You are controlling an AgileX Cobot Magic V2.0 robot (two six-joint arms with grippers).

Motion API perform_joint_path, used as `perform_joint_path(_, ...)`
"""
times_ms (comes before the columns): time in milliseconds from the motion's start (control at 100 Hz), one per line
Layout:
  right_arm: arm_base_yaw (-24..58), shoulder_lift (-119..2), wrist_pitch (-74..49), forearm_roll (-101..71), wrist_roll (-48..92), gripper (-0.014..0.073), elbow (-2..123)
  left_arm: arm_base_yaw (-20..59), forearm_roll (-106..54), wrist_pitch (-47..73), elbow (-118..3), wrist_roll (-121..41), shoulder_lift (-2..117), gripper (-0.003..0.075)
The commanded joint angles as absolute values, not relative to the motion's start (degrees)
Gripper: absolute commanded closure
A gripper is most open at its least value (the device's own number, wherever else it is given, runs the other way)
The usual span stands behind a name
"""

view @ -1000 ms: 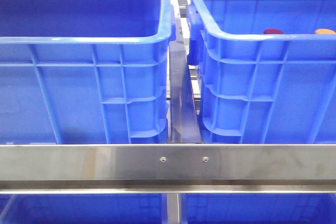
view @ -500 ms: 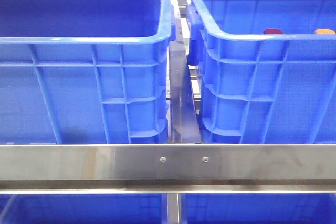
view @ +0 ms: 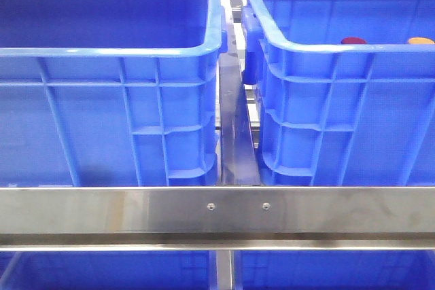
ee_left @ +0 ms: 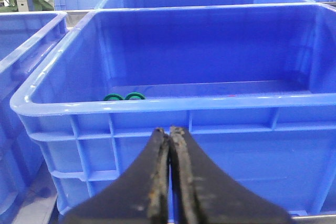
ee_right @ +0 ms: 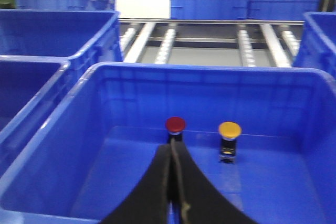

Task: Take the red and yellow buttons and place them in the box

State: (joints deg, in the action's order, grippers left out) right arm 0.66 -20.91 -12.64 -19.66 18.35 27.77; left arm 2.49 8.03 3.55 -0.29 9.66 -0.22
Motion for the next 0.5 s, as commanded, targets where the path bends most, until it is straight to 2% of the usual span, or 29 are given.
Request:
perform_joint_path(0,0.8,-19.7,-9.3,-9.0,5.9,0.0662,29.2,2.5,7.5,-1.3,2.6,9.9,-2.2,0.0739)
perform_joint_path(250,0.8,-16.0,-8.3,-6.4,3.1,0.0662,28.0,2.5,7.5,-1.3,2.6,9.9,-2.2,0.0739)
perform_joint_path(490,0.8,-9.5,0.0,-6.4,3.1,0.0662,18.0,2.5,7.5,-1.3,2.6,9.9,-2.2,0.0739)
